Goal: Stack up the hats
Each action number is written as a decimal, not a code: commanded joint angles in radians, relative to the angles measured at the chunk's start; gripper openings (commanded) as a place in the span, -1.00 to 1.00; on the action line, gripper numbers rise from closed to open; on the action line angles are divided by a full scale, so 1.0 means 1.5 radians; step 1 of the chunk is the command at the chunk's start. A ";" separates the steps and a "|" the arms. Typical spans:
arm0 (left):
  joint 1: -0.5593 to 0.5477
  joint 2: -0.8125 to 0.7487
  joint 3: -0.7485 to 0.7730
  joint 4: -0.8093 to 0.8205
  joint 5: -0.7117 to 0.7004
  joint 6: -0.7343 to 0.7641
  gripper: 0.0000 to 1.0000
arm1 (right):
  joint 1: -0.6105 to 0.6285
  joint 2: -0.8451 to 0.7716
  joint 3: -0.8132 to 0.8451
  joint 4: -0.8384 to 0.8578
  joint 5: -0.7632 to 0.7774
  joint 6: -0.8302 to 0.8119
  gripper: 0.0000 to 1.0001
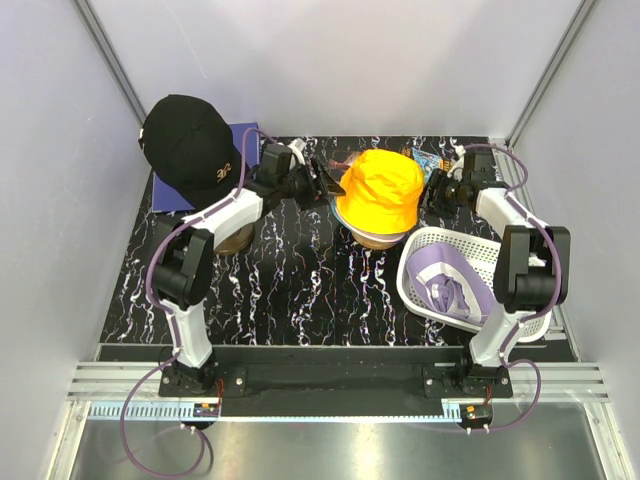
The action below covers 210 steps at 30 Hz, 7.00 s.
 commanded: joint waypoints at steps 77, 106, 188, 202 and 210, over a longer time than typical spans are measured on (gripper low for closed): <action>0.047 -0.213 0.047 -0.158 -0.189 0.187 0.98 | 0.319 -0.306 0.573 -0.547 0.714 -0.049 -1.00; 0.046 -0.220 0.059 -0.146 -0.181 0.201 0.98 | 0.319 -0.148 0.379 0.172 0.429 -0.037 -1.00; -0.021 0.035 0.051 0.435 0.042 -0.241 0.22 | 0.274 -0.350 -0.031 -0.046 0.302 0.263 -1.00; -0.028 0.039 0.050 0.479 0.037 -0.269 -0.84 | 0.274 -0.354 -0.029 -0.053 0.295 0.248 -1.00; -0.024 -0.004 0.026 0.490 0.036 -0.277 -1.00 | 0.273 -0.375 -0.032 -0.077 0.319 0.233 -1.00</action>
